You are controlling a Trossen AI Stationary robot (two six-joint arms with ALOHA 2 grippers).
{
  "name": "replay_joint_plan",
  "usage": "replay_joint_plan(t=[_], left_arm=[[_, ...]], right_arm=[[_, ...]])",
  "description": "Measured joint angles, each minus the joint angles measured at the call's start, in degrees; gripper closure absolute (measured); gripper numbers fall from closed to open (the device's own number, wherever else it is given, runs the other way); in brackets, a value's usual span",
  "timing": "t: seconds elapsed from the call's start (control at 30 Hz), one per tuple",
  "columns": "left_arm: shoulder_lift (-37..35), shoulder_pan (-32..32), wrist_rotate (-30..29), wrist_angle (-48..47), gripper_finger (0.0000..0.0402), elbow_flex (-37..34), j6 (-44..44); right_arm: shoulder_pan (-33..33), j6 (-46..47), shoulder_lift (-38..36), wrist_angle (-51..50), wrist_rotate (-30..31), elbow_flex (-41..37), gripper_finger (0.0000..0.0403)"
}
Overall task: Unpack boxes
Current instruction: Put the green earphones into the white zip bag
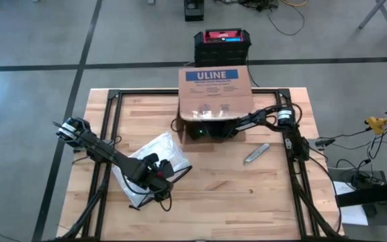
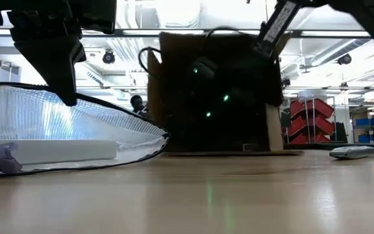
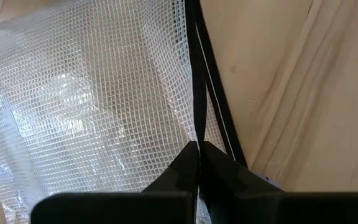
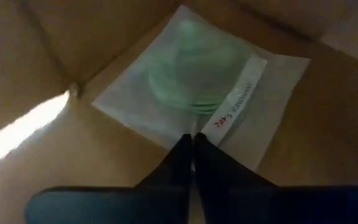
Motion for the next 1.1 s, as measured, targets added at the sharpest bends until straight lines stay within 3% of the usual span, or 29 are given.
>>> replay_joint_plan(t=[0.13, 0.3, 0.47, 0.6, 0.73, 0.9, 1.1], left_arm=[[-0.05, -0.19, 0.09, 0.02, 0.0401, 0.00, -0.27], [-0.05, -0.31, 0.19, 0.12, 0.0401, 0.00, -0.12], [-0.08, -0.73, -0.07, -0.02, 0.0401, 0.00, -0.03], [-0.08, -0.83, -0.04, -0.14, 0.0401, 0.00, 0.16], [-0.12, -0.85, -0.04, 0.05, 0.0401, 0.00, -0.22], [-0.14, -1.03, -0.04, 0.25, 0.0401, 0.00, -0.92], [-0.14, -1.01, -1.91, 1.23, 0.0401, 0.00, -1.33]], right_arm=[[3.87, 0.28, -4.64, -10.70, -2.88, -0.70, 0.0402], [6.77, 0.49, -10.02, -8.95, -2.01, -5.60, 0.0403], [8.09, -2.50, -14.57, 4.44, 3.77, -14.85, 0.0403], [7.78, -5.89, -14.81, 22.36, 2.14, -22.20, 0.0403], [6.96, -7.52, -12.67, 30.68, 1.66, -24.57, 0.0398], [7.62, -12.41, -12.49, 32.94, 0.43, -24.47, 0.0354], [3.18, -13.72, -11.86, 35.22, -3.27, -24.46, 0.0259]])
